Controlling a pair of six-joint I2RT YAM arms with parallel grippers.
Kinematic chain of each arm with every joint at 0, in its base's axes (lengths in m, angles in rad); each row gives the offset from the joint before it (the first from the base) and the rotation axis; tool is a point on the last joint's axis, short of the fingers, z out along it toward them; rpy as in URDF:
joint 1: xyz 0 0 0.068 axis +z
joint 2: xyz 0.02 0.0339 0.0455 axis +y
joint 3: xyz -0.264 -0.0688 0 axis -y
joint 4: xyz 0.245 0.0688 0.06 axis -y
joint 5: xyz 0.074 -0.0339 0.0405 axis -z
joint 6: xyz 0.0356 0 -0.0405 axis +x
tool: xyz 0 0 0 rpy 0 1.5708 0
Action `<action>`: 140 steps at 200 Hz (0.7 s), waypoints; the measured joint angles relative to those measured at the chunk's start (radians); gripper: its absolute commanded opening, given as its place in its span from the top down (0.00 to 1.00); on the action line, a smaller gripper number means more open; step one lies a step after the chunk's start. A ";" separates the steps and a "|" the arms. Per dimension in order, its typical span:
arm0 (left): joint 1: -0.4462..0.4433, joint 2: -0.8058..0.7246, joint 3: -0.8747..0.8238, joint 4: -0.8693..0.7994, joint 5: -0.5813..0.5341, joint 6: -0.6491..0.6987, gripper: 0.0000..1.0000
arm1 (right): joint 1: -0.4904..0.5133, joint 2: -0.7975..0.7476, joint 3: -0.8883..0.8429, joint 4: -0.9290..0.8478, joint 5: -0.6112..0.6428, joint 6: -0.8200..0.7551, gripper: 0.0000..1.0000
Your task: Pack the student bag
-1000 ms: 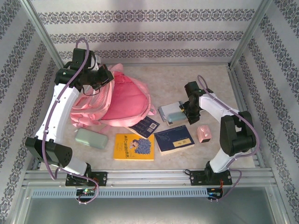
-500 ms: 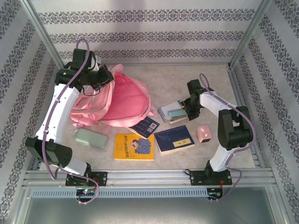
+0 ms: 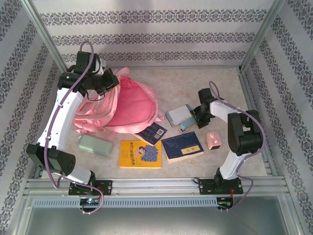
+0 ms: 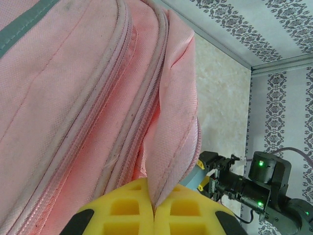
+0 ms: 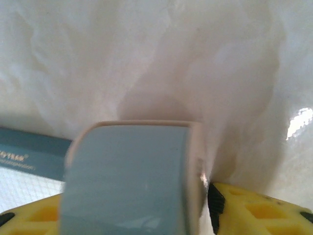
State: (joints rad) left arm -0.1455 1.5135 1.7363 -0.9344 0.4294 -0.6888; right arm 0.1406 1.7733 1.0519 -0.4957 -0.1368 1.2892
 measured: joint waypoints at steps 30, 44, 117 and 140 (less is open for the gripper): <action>0.000 0.000 -0.003 0.000 0.000 0.000 1.00 | -0.016 -0.015 0.000 0.000 -0.017 -0.025 0.67; 0.000 0.000 -0.003 0.000 0.000 0.000 1.00 | -0.021 -0.020 0.000 0.000 -0.025 -0.033 0.71; 0.001 0.000 -0.003 0.002 0.027 0.000 1.00 | -0.032 -0.194 0.037 -0.060 -0.018 -0.132 0.87; 0.004 0.000 -0.003 0.008 0.043 0.000 1.00 | -0.015 -0.290 0.085 -0.044 -0.028 -0.180 0.92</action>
State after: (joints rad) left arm -0.1417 1.5135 1.7336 -0.9268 0.4721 -0.6891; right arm 0.1253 1.4834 1.1374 -0.5400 -0.1646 1.1091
